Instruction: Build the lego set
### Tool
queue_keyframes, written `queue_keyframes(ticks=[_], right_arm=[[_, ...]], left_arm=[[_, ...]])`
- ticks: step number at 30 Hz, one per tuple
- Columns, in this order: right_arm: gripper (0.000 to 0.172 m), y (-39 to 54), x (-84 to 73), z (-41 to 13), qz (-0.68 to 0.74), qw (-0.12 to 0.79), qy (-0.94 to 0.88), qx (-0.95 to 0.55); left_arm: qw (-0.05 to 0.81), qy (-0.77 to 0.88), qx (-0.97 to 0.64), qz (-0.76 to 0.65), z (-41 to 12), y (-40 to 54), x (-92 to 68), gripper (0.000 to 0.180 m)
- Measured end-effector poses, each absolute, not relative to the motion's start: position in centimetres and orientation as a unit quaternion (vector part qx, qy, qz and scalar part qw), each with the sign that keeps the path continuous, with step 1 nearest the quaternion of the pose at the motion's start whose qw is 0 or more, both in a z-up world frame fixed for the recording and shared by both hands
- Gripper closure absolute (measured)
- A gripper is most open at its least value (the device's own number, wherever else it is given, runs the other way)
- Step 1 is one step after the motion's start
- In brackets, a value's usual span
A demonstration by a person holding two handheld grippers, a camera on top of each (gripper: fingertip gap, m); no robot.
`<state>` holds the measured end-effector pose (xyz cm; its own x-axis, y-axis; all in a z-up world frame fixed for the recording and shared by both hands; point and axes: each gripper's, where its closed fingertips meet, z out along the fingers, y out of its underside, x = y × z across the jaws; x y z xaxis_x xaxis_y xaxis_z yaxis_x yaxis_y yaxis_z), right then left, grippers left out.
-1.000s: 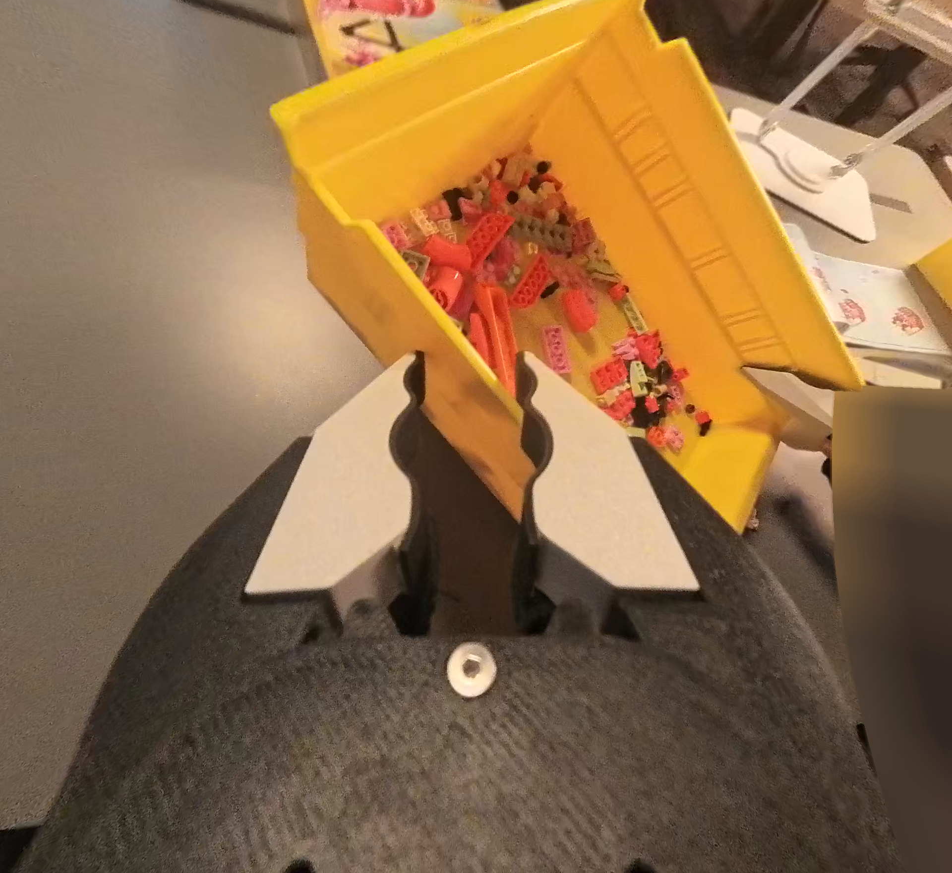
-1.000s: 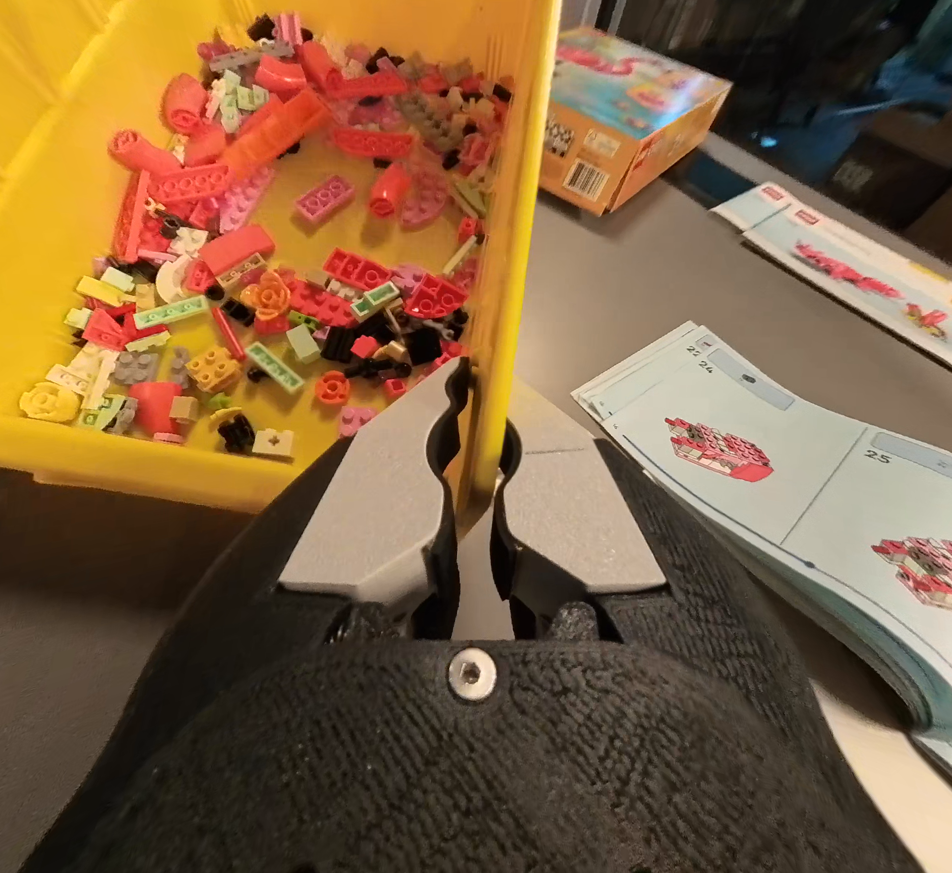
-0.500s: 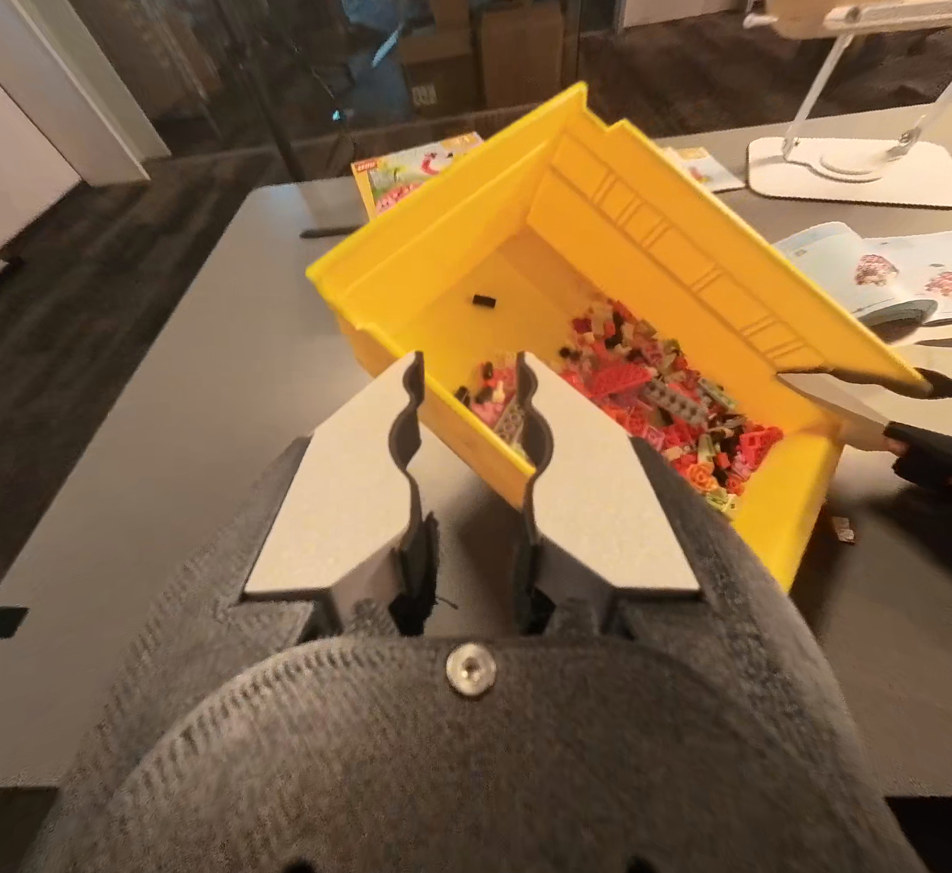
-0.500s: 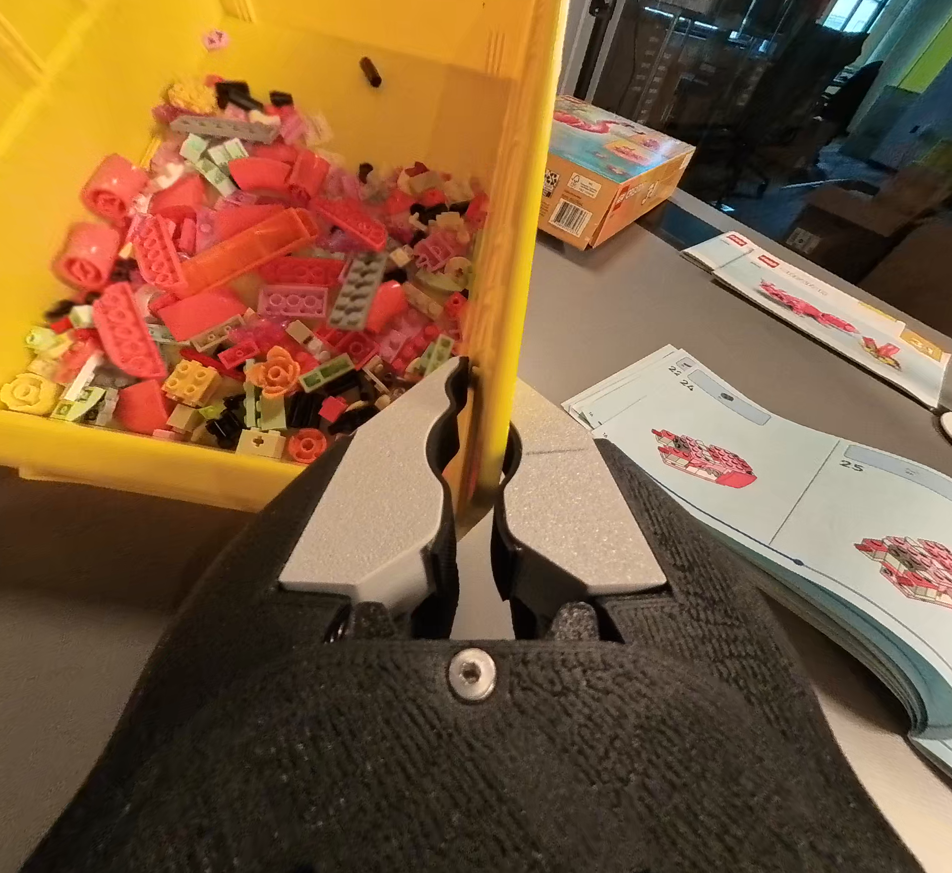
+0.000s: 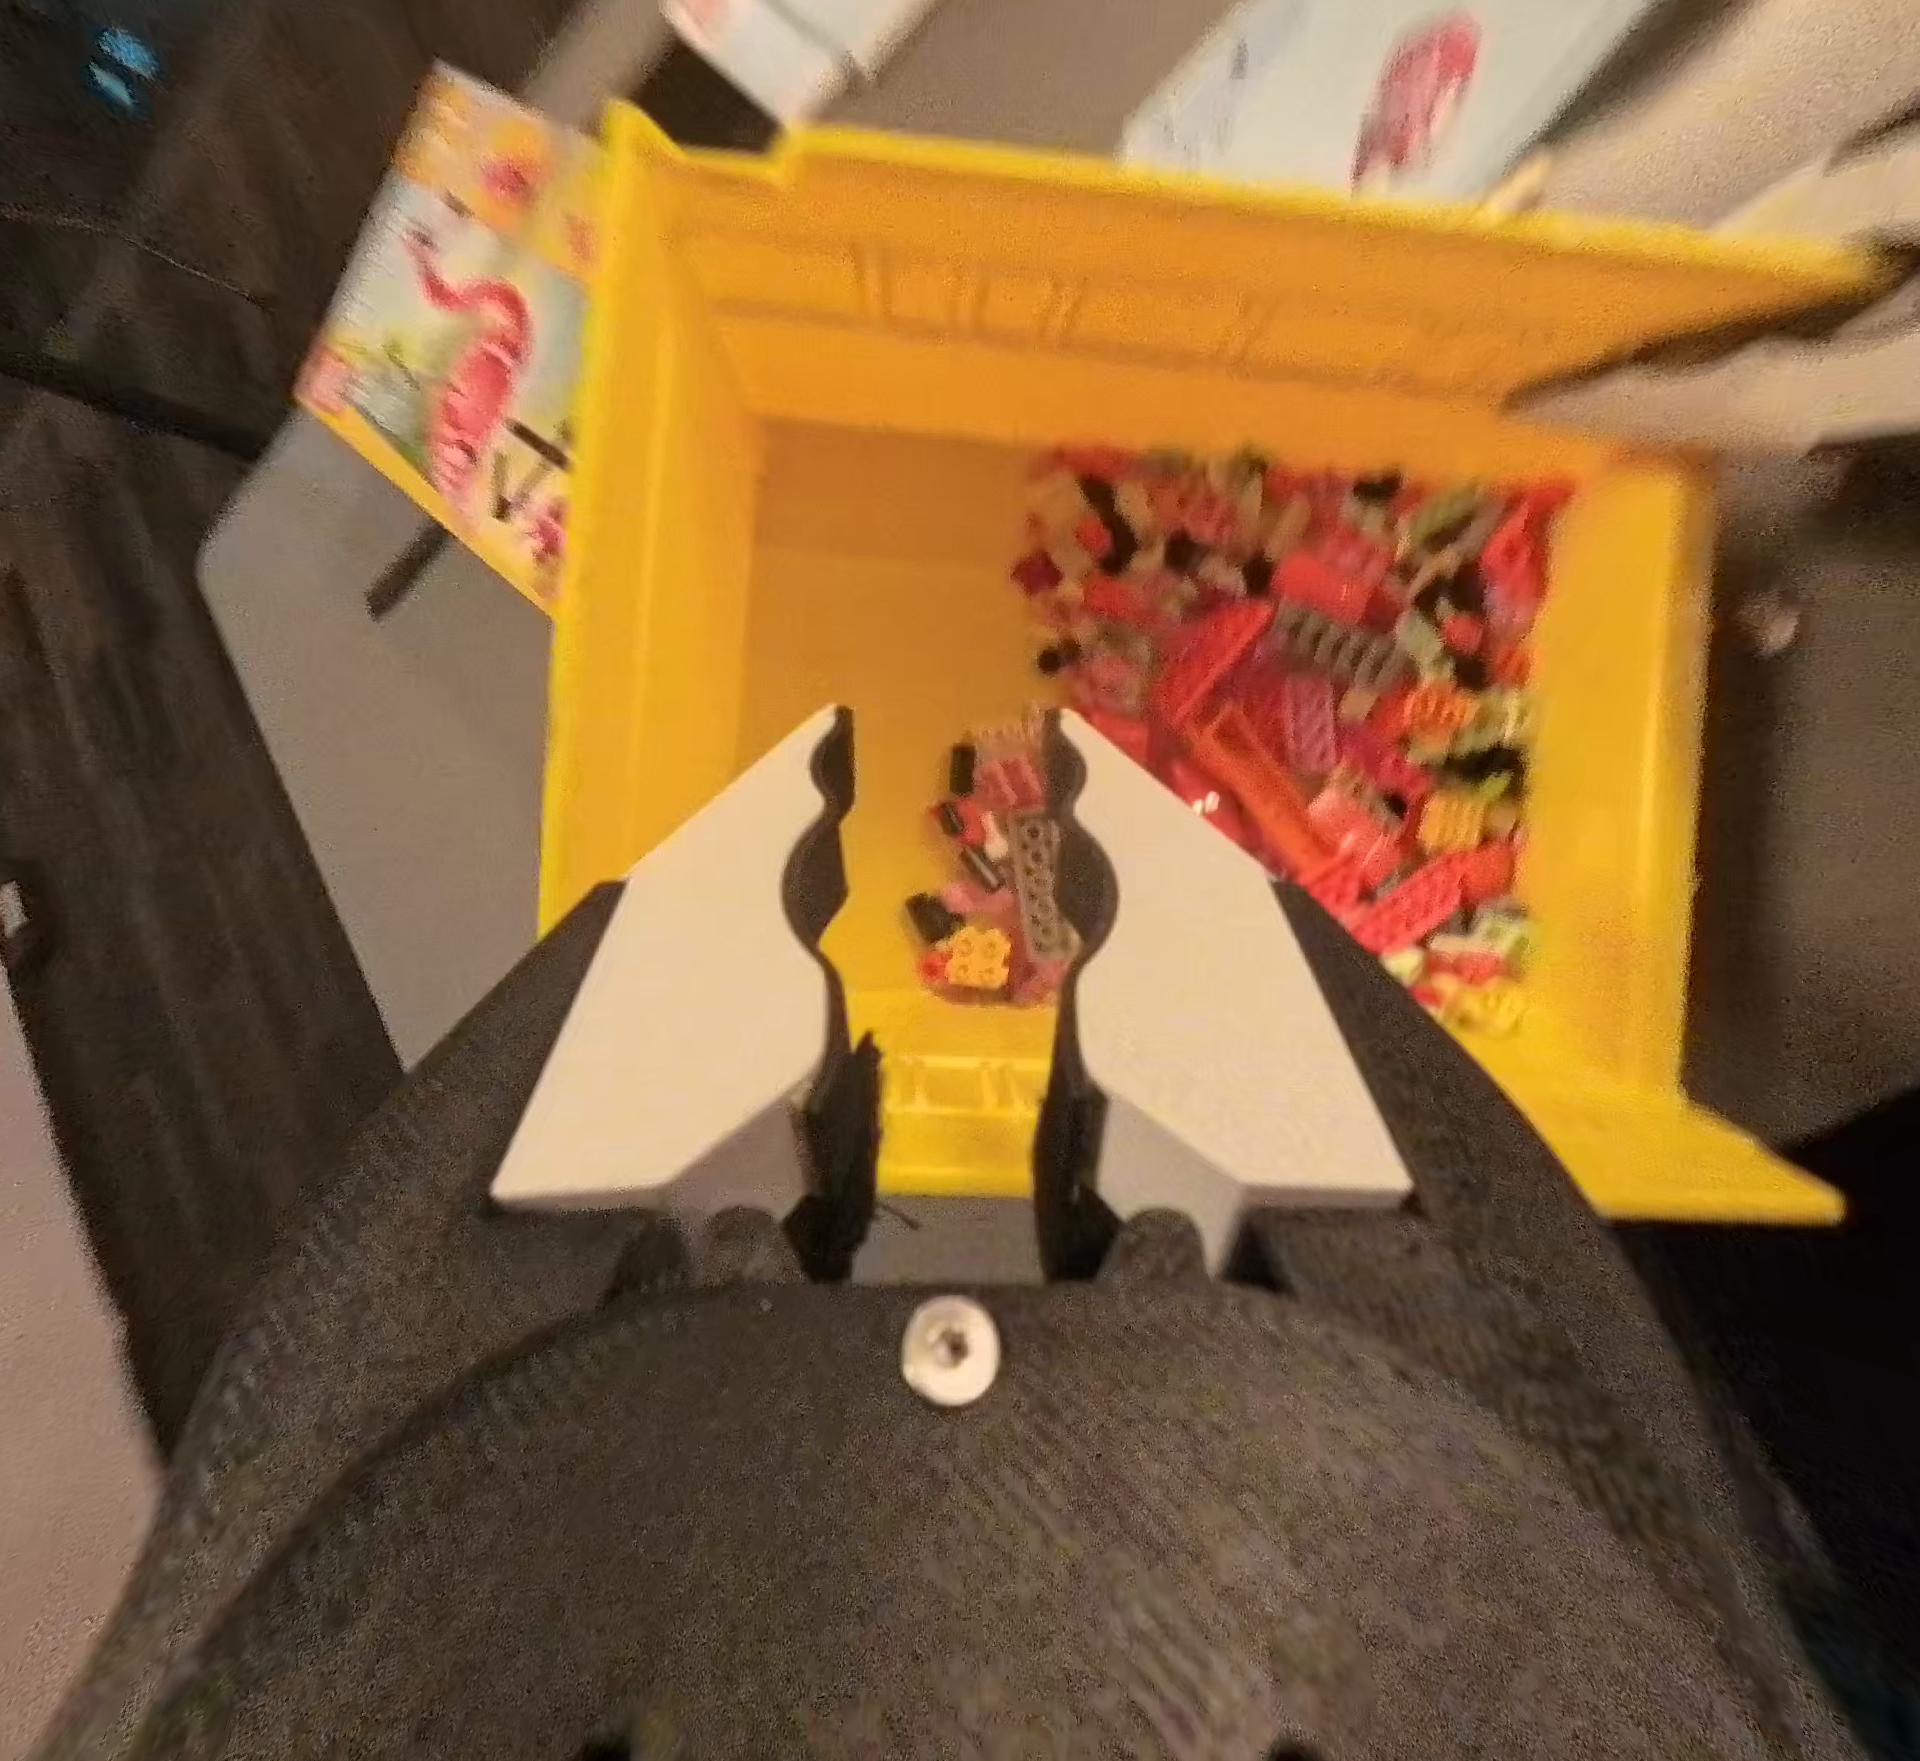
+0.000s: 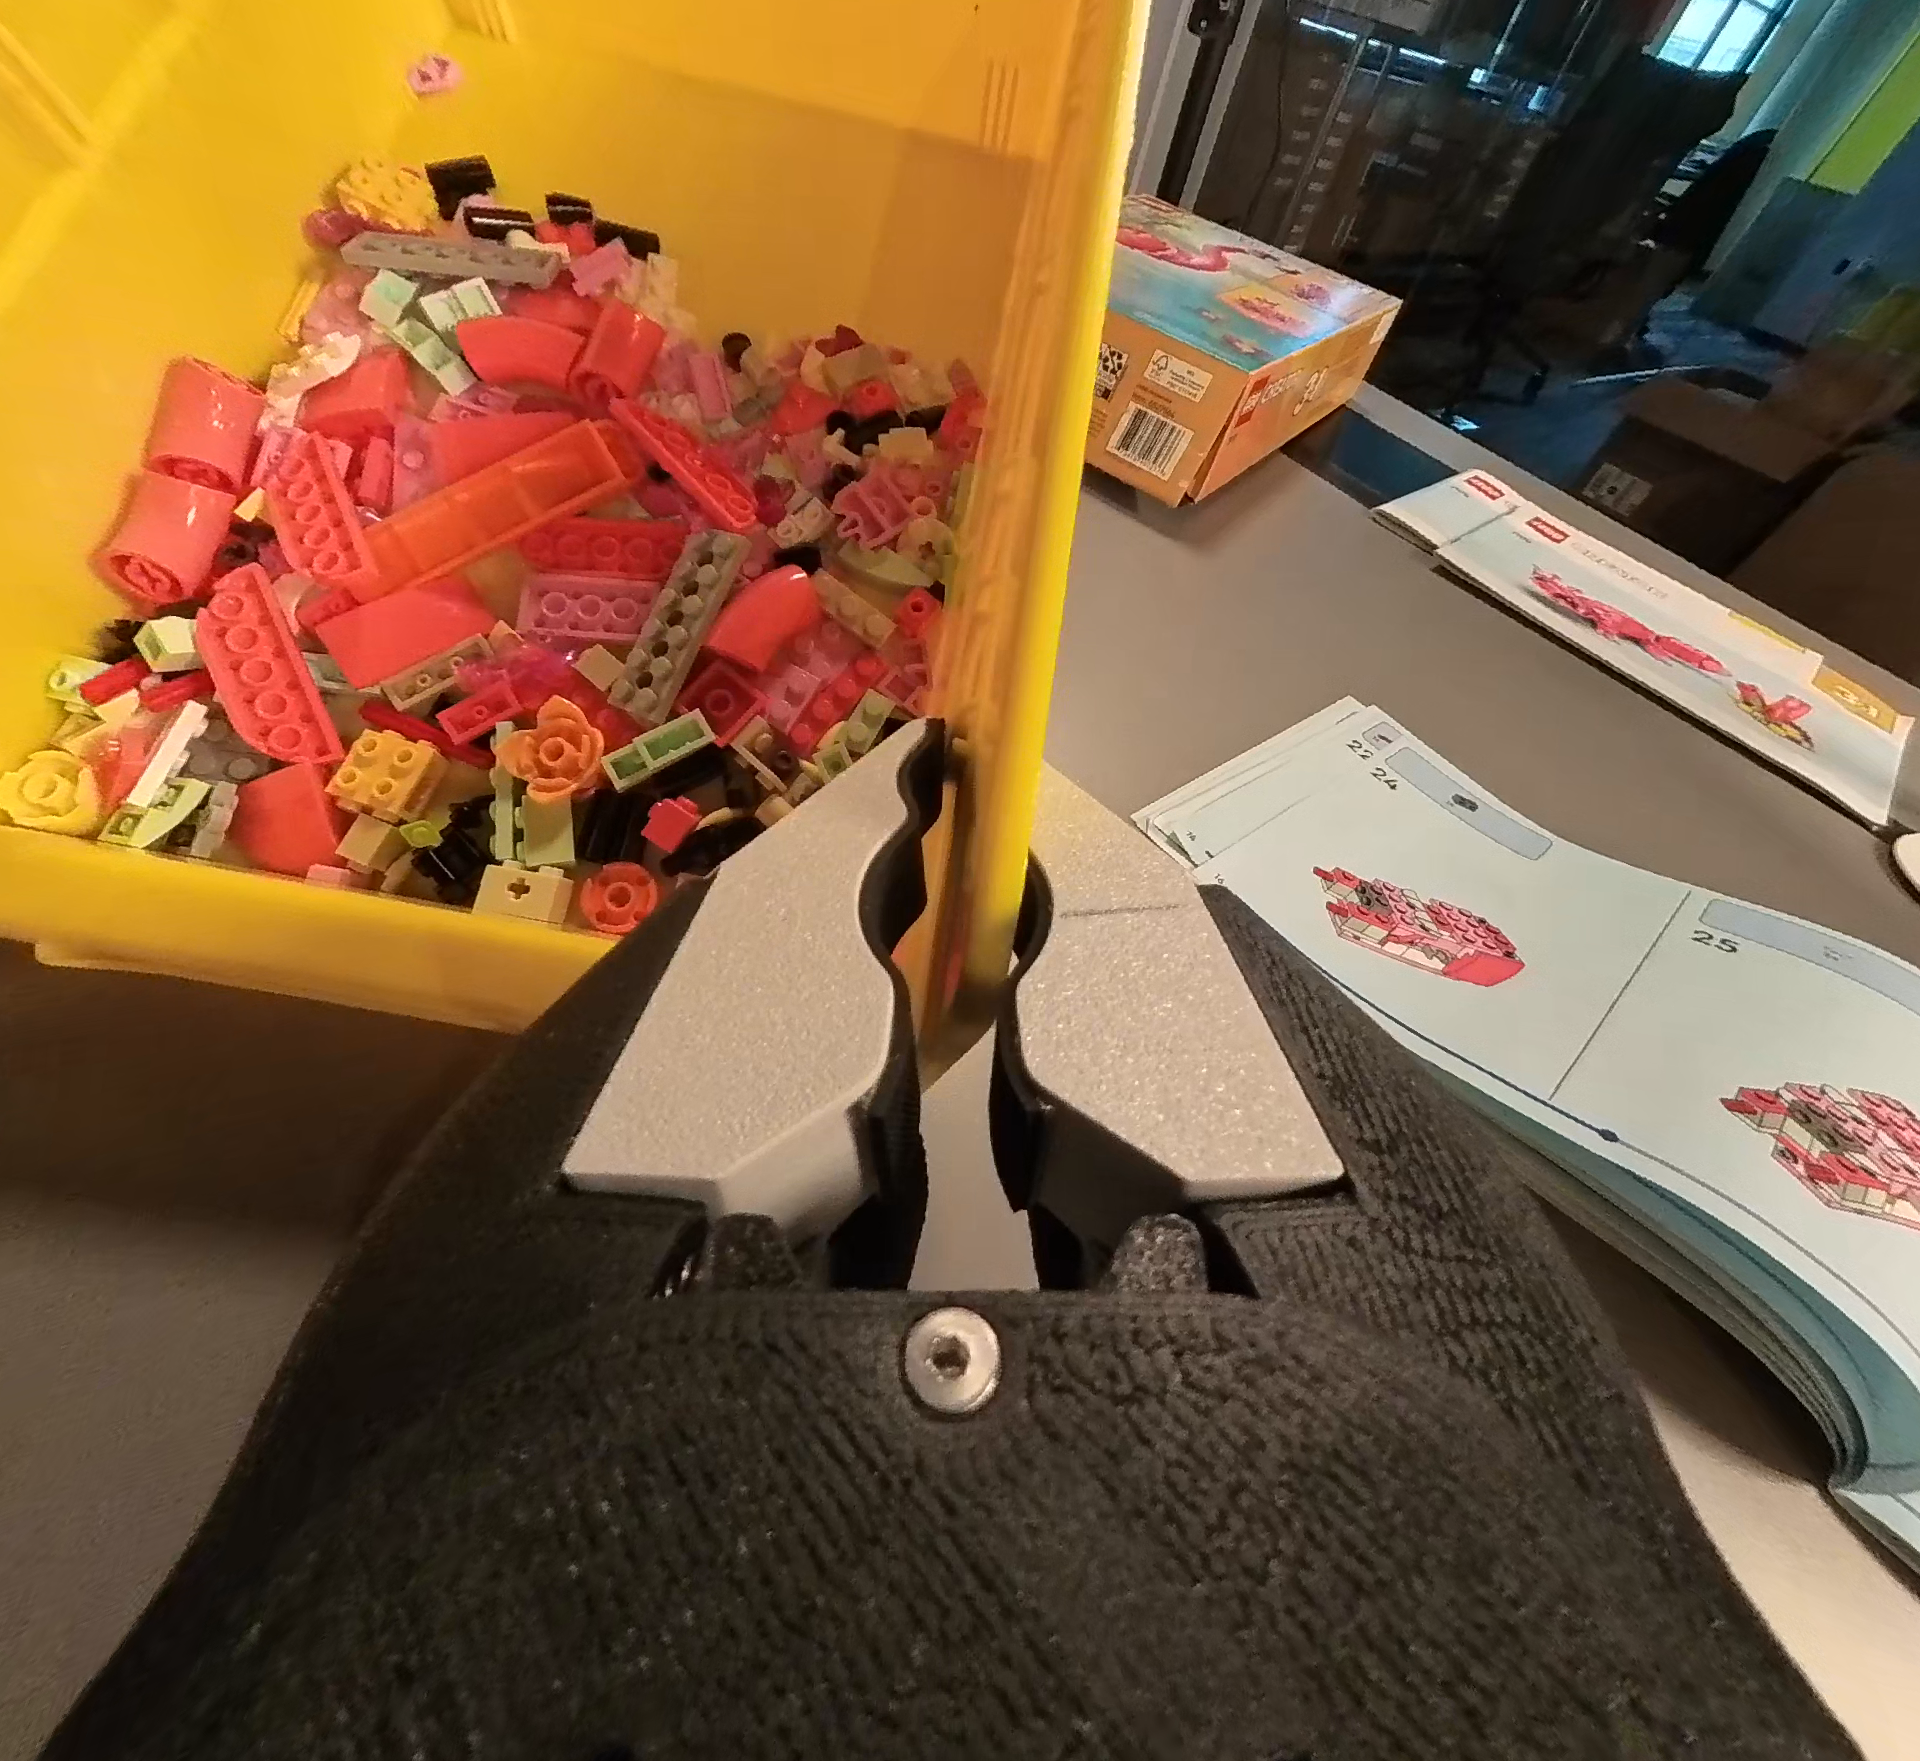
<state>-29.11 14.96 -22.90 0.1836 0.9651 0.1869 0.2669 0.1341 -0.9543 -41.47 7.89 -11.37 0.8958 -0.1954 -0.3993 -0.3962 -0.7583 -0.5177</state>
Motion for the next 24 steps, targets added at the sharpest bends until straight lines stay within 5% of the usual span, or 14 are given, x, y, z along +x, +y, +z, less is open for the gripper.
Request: queue_keyframes(ticks=[7,14,20,24], right_arm=[[0.169,15.0,-29.1,-22.9,0.336,0.521,-0.544,-0.566],[0.169,15.0,-29.1,-22.9,0.340,0.518,-0.544,-0.566],[0.169,14.9,-29.1,-22.9,0.342,0.516,-0.544,-0.566],[0.169,14.9,-29.0,-22.9,0.341,0.518,-0.545,-0.564]], left_arm=[[-0.007,0.190,-0.968,0.163,-18.3,6.8,-44.6,0.153],[-0.128,0.119,-0.981,0.087,-21.4,4.1,-43.8,0.143],[-0.143,0.129,-0.977,0.095,-22.1,4.3,-44.2,0.158],[-0.035,0.132,-0.984,0.118,-19.8,8.7,-45.2,0.171]])
